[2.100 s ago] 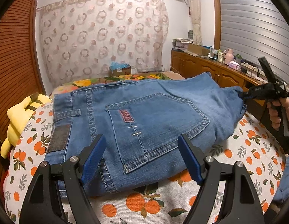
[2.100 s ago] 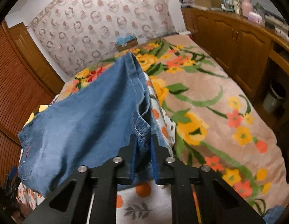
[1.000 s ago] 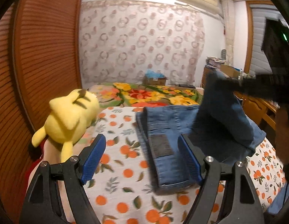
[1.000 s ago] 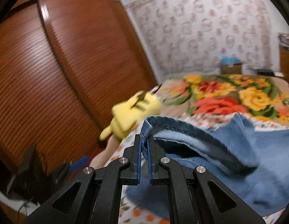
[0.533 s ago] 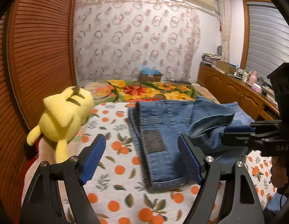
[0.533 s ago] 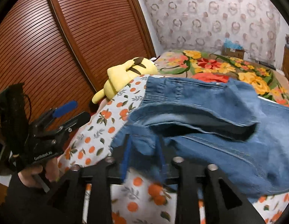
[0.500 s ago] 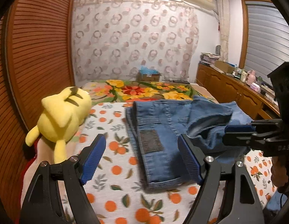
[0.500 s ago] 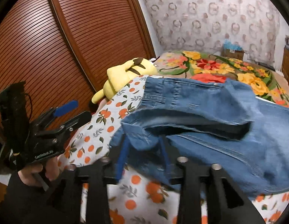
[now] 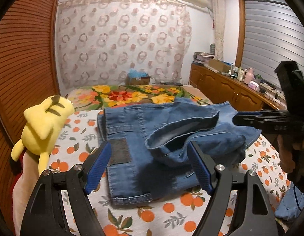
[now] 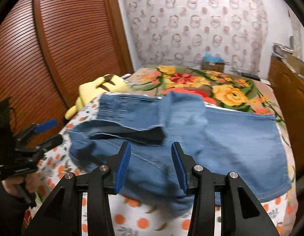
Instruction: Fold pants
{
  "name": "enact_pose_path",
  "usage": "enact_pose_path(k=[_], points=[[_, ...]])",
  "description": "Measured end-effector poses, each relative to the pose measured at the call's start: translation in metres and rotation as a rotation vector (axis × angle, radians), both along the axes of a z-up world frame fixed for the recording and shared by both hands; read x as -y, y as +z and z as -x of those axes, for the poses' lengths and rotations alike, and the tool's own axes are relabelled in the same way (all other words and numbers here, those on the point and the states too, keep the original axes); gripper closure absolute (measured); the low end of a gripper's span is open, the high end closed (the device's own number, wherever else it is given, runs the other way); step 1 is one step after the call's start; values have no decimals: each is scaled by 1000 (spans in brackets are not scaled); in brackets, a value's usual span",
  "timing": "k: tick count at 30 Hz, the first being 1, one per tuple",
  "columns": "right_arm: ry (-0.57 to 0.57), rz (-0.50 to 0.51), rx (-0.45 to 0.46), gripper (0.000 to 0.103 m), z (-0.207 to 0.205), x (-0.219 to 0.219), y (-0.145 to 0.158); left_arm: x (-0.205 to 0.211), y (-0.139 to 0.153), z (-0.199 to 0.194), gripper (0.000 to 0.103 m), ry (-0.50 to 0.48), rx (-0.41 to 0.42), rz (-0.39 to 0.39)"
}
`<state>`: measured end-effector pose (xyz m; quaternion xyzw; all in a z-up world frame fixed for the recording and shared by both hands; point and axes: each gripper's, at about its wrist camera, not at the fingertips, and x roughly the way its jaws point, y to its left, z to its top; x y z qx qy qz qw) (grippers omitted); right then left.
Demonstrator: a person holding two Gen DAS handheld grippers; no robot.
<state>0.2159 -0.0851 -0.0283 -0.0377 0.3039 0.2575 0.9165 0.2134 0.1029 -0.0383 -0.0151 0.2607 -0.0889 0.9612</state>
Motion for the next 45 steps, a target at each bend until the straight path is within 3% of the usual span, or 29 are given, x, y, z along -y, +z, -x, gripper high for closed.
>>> enact_pose_path(k=[6, 10, 16, 18, 20, 23, 26, 30, 35, 40, 45], points=[[-21, 5, -43, 58, -20, -17, -8, 14, -3, -5, 37, -53, -18, -33], [-1, -27, -101, 58, -41, -28, -7, 20, -14, -14, 39, -55, -68, -69], [6, 21, -134, 59, -76, -45, -6, 13, -23, -25, 43, -69, -98, -9], [17, 30, -130, 70, -82, -49, -1, 11, -24, -27, 50, -83, -100, 12], [33, 40, -106, 94, -84, -49, 6, 10, -25, -28, 65, -97, -100, 17], [56, 49, -50, 98, -90, -58, 17, 8, -25, -25, 82, -110, -102, 25], [61, 55, 6, 98, -92, -71, 32, 0, -22, -15, 92, -92, -89, 59], [94, 42, 55, 98, -97, -98, 61, -20, -16, -2, 96, -85, -60, 123], [171, 57, 105, 98, -94, -152, 79, -34, -10, 11, 97, -67, -40, 122], [219, 106, 78, 98, -112, -207, 66, -51, -18, 16, 97, -18, -66, 104], [225, 174, -45, 97, -140, -246, 32, -60, -36, 16, 95, 36, -120, 74]])
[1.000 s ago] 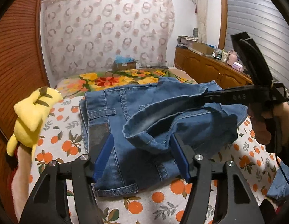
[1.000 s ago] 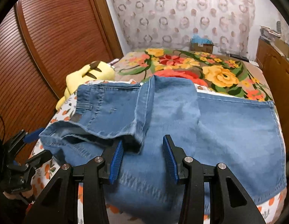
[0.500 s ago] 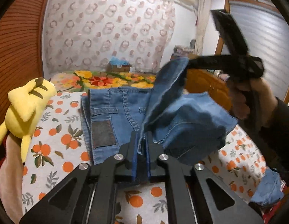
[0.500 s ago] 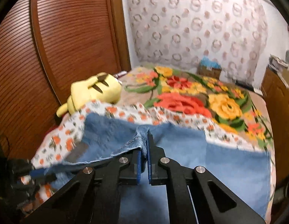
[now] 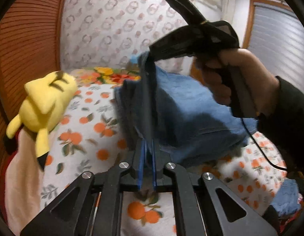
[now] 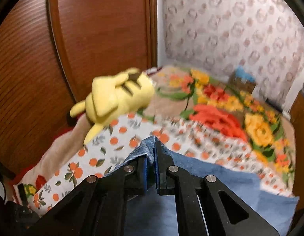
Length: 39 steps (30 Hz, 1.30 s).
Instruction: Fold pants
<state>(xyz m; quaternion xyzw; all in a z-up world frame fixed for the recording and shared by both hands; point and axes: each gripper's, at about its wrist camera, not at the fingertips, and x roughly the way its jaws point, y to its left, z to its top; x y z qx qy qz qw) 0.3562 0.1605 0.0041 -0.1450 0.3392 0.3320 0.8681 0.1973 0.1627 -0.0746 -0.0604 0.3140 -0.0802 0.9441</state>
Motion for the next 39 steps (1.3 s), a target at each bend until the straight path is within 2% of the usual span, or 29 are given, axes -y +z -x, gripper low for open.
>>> enact_pose_path(k=[2, 3, 5, 7, 9, 15, 18, 20, 22, 25, 26, 30, 34, 39], points=[[6, 20, 0, 91, 1, -2, -8, -3, -4, -2, 83, 18, -22, -9], [17, 17, 2, 89, 1, 0, -10, -6, -4, -2, 80, 18, -21, 6], [20, 5, 6, 78, -2, 5, -6, -10, -2, -1, 71, 23, -7, 26], [23, -21, 17, 65, 4, 19, -2, -10, 3, 1, 66, 22, 12, 20], [24, -48, 27, 59, 9, 30, 1, -8, 9, 4, 61, 15, 36, 19], [27, -108, 58, 55, 34, 58, 2, 3, 30, 8, 61, -4, 97, 29], [43, -143, 25, 50, 40, 70, 3, 8, 37, 9, 61, -25, 109, 40], [56, -183, -17, 43, 38, 77, 5, 16, 40, 9, 61, -40, 114, 23], [57, -205, -42, 42, 33, 80, 5, 24, 38, 5, 61, -44, 96, -14], [59, -196, -23, 42, 35, 83, 6, 30, 28, -7, 61, -36, 35, -68], [55, -187, -4, 42, 38, 82, 5, 30, 24, -12, 68, -31, 13, -75], [-22, -193, 79, 42, 53, 100, 9, 23, 5, -24, 72, -2, -51, -82], [-71, -197, 66, 42, 55, 116, 4, 19, -10, -28, 72, -1, -107, -72], [-106, -146, 54, 42, 73, 138, -24, 23, -20, -28, 70, -21, -136, -75]])
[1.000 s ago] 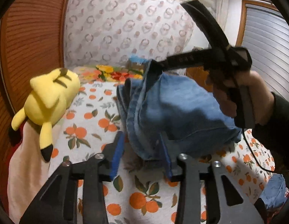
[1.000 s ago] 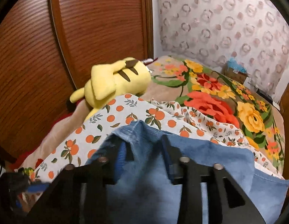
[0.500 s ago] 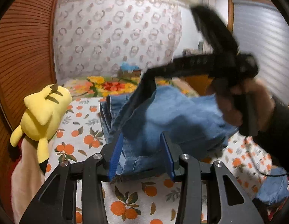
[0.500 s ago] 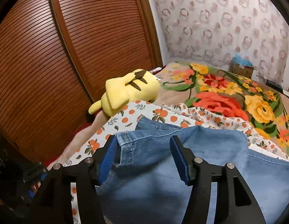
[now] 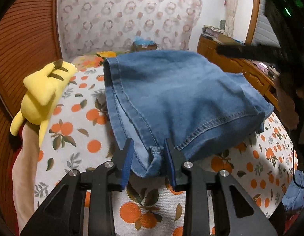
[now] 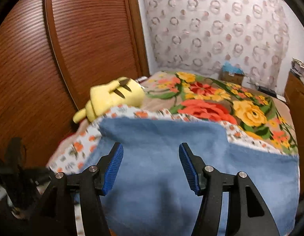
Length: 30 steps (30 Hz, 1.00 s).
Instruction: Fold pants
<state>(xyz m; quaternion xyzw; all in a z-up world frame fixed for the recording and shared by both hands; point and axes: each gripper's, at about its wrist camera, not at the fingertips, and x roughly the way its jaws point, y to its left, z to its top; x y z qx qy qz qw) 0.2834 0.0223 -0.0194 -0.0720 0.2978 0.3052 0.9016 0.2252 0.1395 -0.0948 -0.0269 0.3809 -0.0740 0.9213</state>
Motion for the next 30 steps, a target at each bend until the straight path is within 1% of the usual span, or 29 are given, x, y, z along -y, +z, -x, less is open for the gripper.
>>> enact_pose_path(k=[5, 9, 13, 15, 18, 19, 20, 21, 22, 23, 26, 30], points=[[-31, 55, -29, 42, 27, 30, -27, 4, -4, 3, 69, -9, -7, 8], [-58, 96, -40, 42, 52, 50, -36, 10, -7, 9, 68, -17, -10, -12], [-82, 139, -87, 42, 61, 57, -50, 9, -12, 14, 68, -12, -18, -1], [-98, 134, -108, 42, 63, 59, -56, 10, -12, 18, 68, -8, -17, 0], [-113, 106, -107, 42, 67, 61, -56, 10, -13, 19, 69, -14, -23, 19], [-117, 100, -105, 42, 67, 61, -56, 11, -14, 20, 75, -18, -20, 24], [-122, 91, -111, 42, 66, 62, -57, 12, -14, 21, 85, -13, -12, 20], [-124, 83, -116, 42, 66, 65, -58, 12, -13, 22, 87, -7, -6, 16], [-126, 80, -120, 42, 65, 67, -59, 11, -12, 24, 91, -1, 5, 20], [-129, 80, -121, 42, 64, 73, -59, 8, -7, 31, 93, 18, 38, 36], [-123, 74, -126, 42, 68, 77, -65, 2, 3, 47, 94, 44, 100, 66], [-109, 70, -130, 42, 71, 87, -66, 5, 1, 54, 94, 63, 107, 21]])
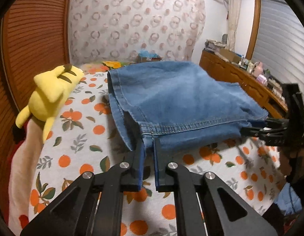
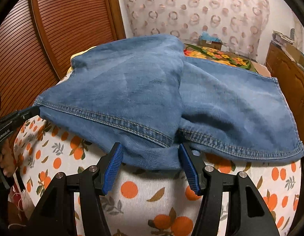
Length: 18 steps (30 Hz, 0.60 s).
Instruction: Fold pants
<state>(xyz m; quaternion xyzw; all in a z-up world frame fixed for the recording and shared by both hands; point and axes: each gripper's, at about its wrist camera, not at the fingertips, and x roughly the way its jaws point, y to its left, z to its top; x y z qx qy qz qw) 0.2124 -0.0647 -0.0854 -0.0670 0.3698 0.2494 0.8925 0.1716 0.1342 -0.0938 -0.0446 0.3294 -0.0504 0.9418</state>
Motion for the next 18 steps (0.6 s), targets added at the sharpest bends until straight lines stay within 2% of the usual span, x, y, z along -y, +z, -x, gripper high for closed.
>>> enact_pose_path(k=[3, 6, 13, 18], points=[[4, -29, -1, 42, 4, 7, 1, 2, -3, -2, 91, -5, -20, -19], [2, -65, 5, 42, 10, 19, 2, 1, -1, -2, 82, -3, -27, -31], [-28, -105, 46, 42, 30, 54, 6, -1, 15, 8, 58, -5, 35, -40], [-37, -121, 52, 42, 43, 61, 4, 7, 23, 7, 56, -23, 54, -44]])
